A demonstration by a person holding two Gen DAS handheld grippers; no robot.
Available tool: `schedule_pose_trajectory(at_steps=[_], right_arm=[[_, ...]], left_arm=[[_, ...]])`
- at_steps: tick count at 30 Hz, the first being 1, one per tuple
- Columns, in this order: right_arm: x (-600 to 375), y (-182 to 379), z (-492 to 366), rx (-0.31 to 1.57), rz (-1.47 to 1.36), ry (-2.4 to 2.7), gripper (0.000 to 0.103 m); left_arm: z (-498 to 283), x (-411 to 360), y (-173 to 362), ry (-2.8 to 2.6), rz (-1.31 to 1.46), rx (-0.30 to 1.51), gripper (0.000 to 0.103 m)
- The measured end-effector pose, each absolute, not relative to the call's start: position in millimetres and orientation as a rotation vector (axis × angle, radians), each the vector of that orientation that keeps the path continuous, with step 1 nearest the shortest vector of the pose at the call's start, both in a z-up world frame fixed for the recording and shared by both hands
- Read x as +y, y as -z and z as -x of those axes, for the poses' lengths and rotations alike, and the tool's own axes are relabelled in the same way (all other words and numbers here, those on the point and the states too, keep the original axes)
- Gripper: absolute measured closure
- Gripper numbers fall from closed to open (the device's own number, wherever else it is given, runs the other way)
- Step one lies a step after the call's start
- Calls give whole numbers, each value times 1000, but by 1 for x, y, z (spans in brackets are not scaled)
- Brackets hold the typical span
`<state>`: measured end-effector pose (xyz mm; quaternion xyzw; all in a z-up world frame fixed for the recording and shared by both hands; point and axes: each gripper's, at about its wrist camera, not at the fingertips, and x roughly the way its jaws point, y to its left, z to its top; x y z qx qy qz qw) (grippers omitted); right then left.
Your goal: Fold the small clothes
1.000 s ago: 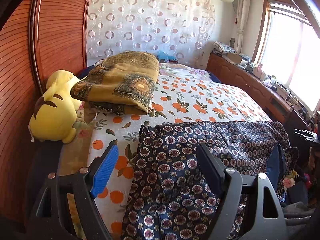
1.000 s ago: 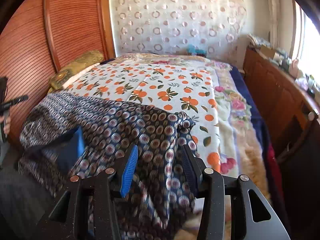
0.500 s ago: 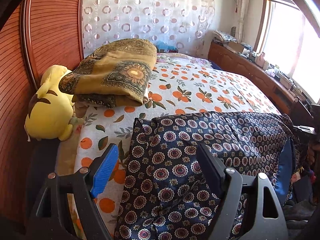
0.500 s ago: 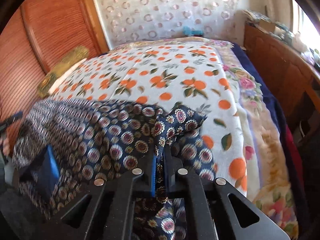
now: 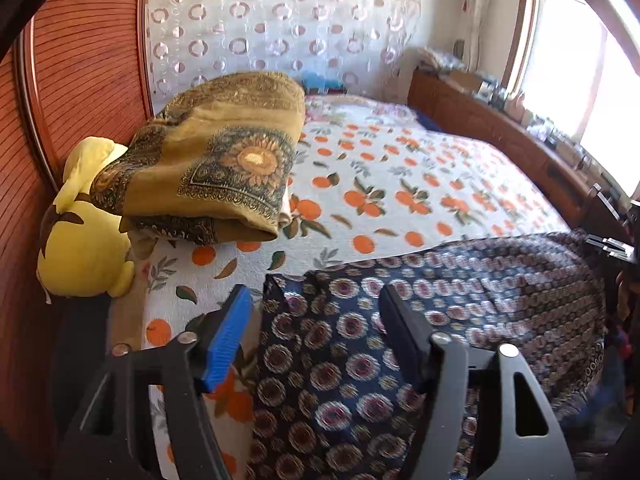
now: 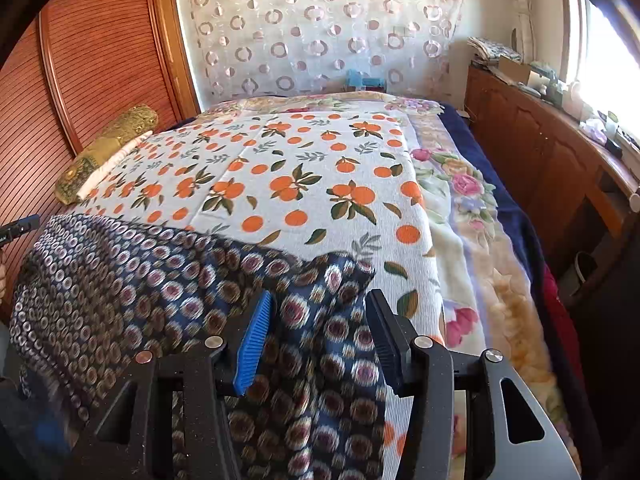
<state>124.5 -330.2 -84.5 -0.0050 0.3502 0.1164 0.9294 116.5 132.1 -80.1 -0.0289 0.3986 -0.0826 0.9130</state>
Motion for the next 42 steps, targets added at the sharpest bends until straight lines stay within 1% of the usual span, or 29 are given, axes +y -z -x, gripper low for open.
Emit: schedule_pose_trajectory(at_steps=[1,5,9,10,12,14,16,17,18,19,21,23,25,29,36,38,40,42], right_arm=[[-330,87,-130,723,11,-230,52],[-328,99,-150,754,-5,-224,52],[-327,107,-164,774,8,-210,51],[-327,108,-166,778,11,-207,50],[-326,112,-172,787,17,-196,50],[-326,112,-177,785,16,-197,50],[-325,113,-178,784,22,-198,49],[-324,114,-178,780,31,-198,48],[-324,115,-175,775,41,-198,47],[-322,116,-175,768,50,-197,45],[-323,117,-171,754,54,-198,43],[-324,119,-169,740,51,-195,41],[-326,122,-167,726,47,-195,40],[-324,124,-166,721,53,-192,37],[-325,122,-169,733,57,-198,36],[-325,121,-171,741,60,-205,37],[-324,120,-172,746,64,-211,36],[-324,120,-172,748,64,-213,36]], left_arm=[[-121,133,84,171,63,843,45],[-134,134,96,169,68,895,45],[-138,137,101,177,79,902,46],[-139,137,102,182,87,903,53],[-139,138,102,178,87,905,58],[-140,141,101,189,108,903,61],[-141,144,100,188,114,899,71],[-141,146,101,187,118,898,73],[-141,147,101,194,122,899,83],[-142,146,101,202,124,898,95],[-139,148,96,184,111,871,98],[-130,159,82,146,128,808,98],[-126,173,73,136,164,782,98],[-125,175,76,142,145,799,98],[-132,171,90,140,145,835,97],[-135,168,97,131,126,859,88],[-136,165,102,133,108,876,72],[-136,162,105,147,95,888,66]])
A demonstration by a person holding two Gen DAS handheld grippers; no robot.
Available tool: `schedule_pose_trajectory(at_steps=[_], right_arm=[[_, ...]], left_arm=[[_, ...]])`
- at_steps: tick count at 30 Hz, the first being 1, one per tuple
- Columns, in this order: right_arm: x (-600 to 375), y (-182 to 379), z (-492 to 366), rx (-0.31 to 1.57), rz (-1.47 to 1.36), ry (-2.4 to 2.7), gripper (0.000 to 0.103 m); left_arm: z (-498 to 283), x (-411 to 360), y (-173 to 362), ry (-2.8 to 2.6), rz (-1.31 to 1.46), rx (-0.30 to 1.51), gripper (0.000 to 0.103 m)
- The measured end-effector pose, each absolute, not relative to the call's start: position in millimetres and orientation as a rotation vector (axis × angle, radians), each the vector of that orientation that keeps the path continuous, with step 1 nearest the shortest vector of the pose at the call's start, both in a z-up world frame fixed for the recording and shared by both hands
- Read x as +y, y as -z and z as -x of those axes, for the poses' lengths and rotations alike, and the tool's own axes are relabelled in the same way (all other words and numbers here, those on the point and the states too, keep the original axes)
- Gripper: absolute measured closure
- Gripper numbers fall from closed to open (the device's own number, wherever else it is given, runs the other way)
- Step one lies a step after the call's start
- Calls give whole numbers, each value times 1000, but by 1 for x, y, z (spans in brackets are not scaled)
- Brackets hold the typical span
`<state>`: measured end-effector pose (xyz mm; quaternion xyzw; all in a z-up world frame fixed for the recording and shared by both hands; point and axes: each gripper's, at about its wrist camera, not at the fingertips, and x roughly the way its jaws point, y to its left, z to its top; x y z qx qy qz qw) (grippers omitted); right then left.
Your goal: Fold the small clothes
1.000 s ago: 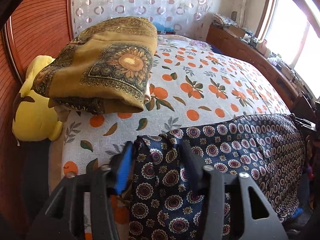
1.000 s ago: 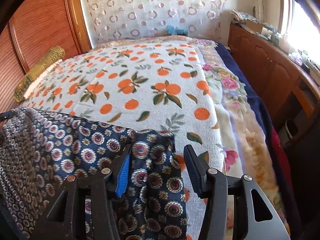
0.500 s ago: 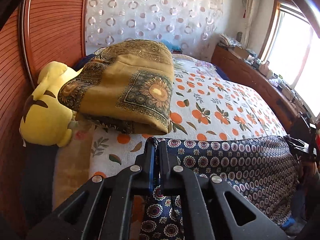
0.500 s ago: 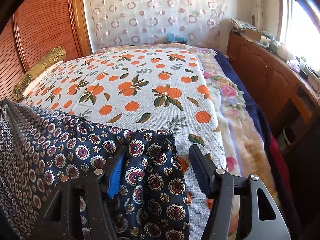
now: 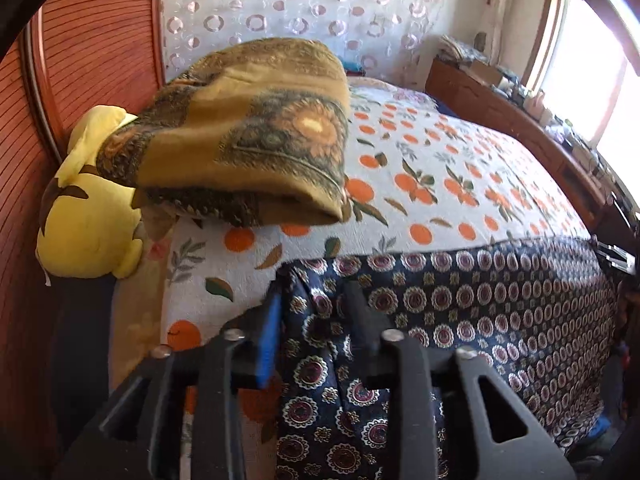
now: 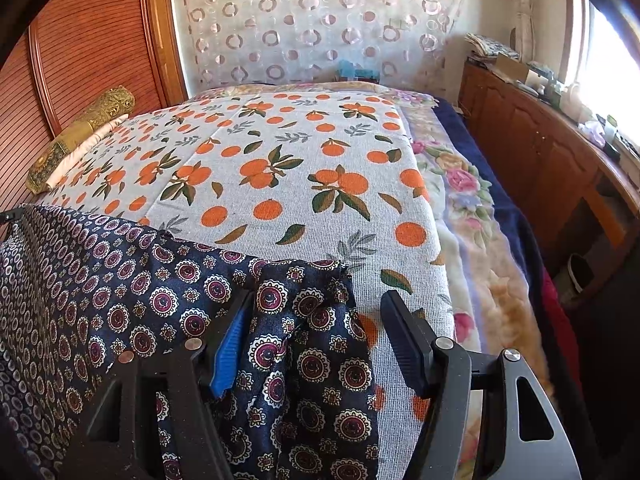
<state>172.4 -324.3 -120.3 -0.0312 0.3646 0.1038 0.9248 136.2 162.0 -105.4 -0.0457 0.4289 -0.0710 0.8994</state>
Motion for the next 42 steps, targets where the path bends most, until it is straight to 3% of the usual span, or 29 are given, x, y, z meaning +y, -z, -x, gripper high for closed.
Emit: schedule_pose_trajectory(at_steps=[6,9,12,13,14,16,21,31,36,42], right_arm=[[-322,121,-170,745,67,-224,39],[-319,121,-166,742,73,-242,48],[-317,120,-163,740,78,-275,68],[-316,120,-161,741,77,-290,80],[-316,119,-160,744,73,-310,94],[-316,119,-157,746,59,-348,98],[-321,95,-132,653,62,-374,100],[-345,-37,-69,369,100,-385,100],[-358,-99,-87,288,168,-319,100],[-354,-111,-193,369,248,-194,100]], left_arm=[[-139,154,113,153,66,909,65],[-139,152,113,146,50,898,64],[-139,151,113,147,49,897,66],[-138,150,112,161,49,895,82],[-136,150,112,179,57,897,90],[-132,148,109,206,73,897,98],[-102,146,66,231,96,762,99],[-46,132,-74,299,74,422,99],[-93,126,-119,251,21,370,99],[-198,111,-97,196,-32,456,99]])
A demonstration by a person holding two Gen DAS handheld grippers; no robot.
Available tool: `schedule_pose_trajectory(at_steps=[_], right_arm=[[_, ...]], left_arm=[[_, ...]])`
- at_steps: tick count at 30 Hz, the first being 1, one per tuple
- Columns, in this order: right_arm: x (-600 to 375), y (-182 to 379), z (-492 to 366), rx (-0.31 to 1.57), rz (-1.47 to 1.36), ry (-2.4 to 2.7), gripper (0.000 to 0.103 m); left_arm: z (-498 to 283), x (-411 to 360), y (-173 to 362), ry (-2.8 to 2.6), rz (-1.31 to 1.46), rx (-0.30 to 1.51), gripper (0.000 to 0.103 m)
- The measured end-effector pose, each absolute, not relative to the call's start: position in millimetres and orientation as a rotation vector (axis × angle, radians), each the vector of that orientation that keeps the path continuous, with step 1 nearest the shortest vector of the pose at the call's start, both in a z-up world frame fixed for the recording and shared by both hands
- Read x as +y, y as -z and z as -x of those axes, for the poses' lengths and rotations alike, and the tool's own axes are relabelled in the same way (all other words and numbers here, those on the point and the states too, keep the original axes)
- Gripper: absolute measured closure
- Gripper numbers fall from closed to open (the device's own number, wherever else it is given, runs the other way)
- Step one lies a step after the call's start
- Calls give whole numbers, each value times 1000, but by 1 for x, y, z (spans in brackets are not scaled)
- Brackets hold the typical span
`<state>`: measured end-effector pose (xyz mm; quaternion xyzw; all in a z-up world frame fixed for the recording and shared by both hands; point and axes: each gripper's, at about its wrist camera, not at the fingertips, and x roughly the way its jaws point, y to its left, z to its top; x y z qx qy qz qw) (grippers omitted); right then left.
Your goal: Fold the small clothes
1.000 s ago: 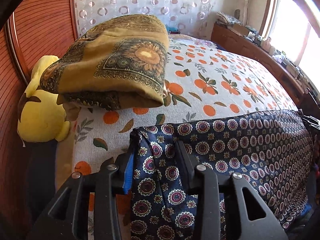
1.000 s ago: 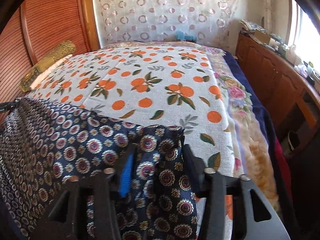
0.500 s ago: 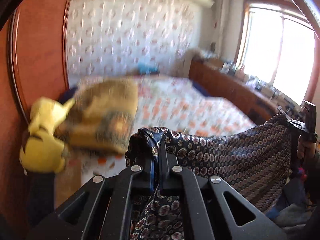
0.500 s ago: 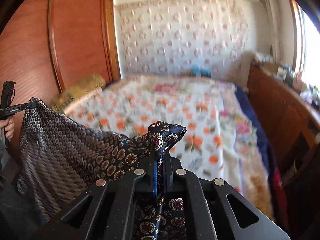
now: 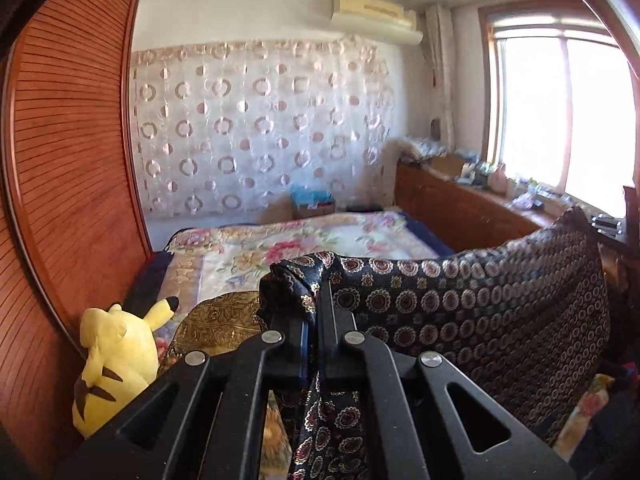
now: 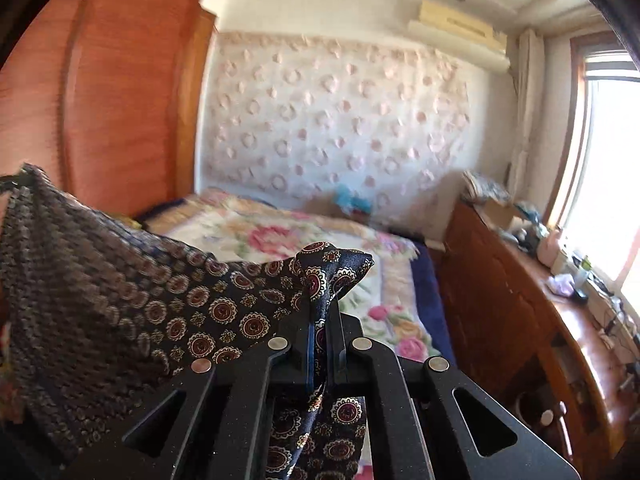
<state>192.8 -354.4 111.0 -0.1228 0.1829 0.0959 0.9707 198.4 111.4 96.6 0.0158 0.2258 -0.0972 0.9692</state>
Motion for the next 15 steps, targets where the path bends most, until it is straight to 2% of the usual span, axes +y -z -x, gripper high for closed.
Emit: schedule_pose_trajectory(at_steps=[7,10,15], right_arm=[[-336,-32,-319,584,282,-105,100],[-328,1,-352,640,299,-93,100],[-322,23,-395,687,282,-108,100]], left_arm=[[-292,82,-18,160,-113,644,99],[-315,78,-1,150,-120,684,99],[-330,79,8,159,-126,718,99]])
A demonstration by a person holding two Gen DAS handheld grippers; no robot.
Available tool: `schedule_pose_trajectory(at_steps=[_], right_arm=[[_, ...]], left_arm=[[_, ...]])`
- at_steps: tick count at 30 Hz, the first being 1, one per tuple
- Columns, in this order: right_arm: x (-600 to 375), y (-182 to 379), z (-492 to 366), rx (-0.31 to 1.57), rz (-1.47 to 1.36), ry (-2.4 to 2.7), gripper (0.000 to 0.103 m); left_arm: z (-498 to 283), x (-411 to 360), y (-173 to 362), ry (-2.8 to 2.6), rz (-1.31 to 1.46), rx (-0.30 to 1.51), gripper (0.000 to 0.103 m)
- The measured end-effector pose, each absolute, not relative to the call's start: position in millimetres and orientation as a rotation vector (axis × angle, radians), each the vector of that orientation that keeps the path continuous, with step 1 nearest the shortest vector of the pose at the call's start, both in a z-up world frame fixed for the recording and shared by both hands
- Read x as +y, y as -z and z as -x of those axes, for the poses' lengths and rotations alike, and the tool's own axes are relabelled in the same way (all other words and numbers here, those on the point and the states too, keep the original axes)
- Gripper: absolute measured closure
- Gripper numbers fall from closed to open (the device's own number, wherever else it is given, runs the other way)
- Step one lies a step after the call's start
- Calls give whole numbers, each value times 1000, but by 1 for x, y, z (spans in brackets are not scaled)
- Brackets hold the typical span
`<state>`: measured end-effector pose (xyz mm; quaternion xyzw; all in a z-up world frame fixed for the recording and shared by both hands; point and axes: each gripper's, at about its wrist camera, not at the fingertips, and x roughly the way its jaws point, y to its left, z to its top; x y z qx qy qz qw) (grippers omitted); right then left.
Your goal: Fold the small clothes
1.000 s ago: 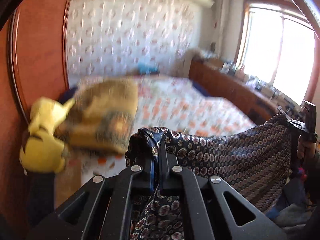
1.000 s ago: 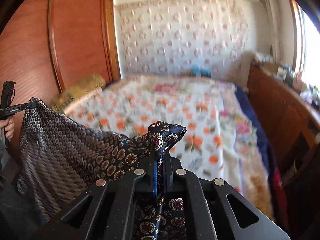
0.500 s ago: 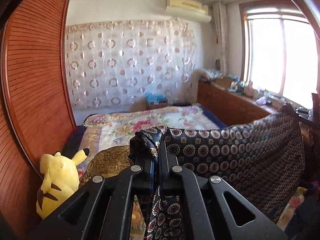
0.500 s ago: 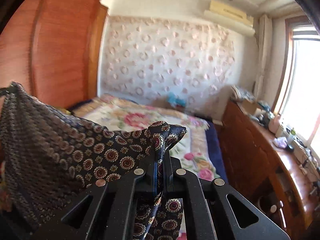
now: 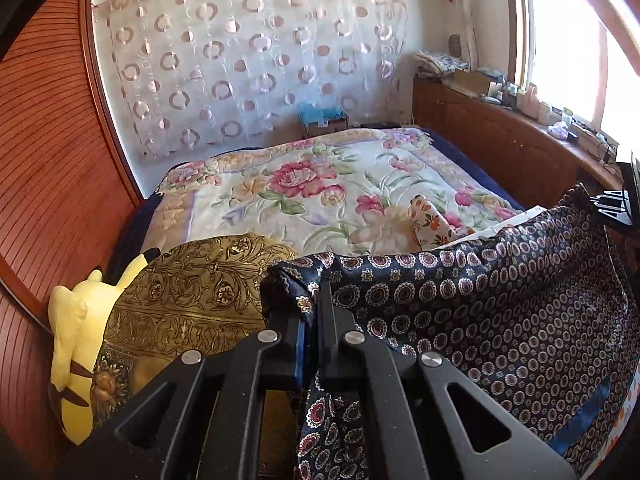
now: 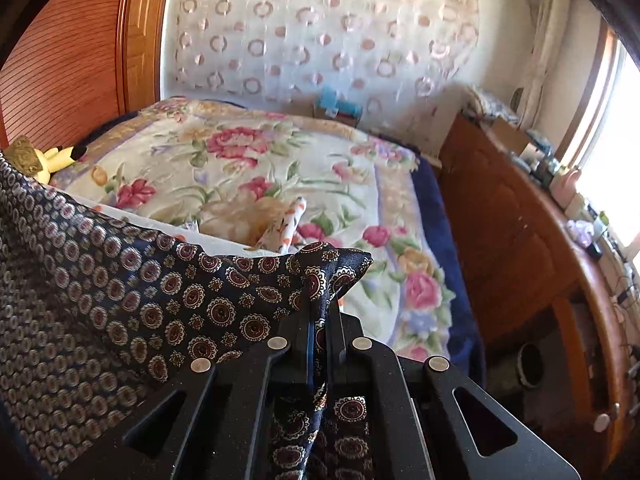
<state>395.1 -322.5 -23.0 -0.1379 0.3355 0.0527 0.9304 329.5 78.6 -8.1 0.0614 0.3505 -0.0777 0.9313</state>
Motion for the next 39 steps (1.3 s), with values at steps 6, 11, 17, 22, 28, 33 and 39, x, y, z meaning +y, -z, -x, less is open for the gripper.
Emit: schedule_pose_trajectory(at_steps=[6,11,17,22,28,33,39], right_arm=[[-349,28,-423,730,258,-136,100],[-350,34,-436,745,238,-148,100],[-353,38,-442,765,209,-154,100],[-349,40,-436,756,184,-149,89],[-345,32,-409,741,215,-154,49],[-348,24,-368,729,181,-196,49],[-357,30,-313,760,131,-236,49]], left_arm=[[-344,79,14,199,-138,762,99],[-348,75,15,211,-177,770,89],[-343,79,12,233,-184,764,58],[-323,76,21,273,-172,804,34],[-288,76,30,265,-142,836,34],[-252,82,34,251,-130,800,34],[-222,91,42,206,-100,792,34]])
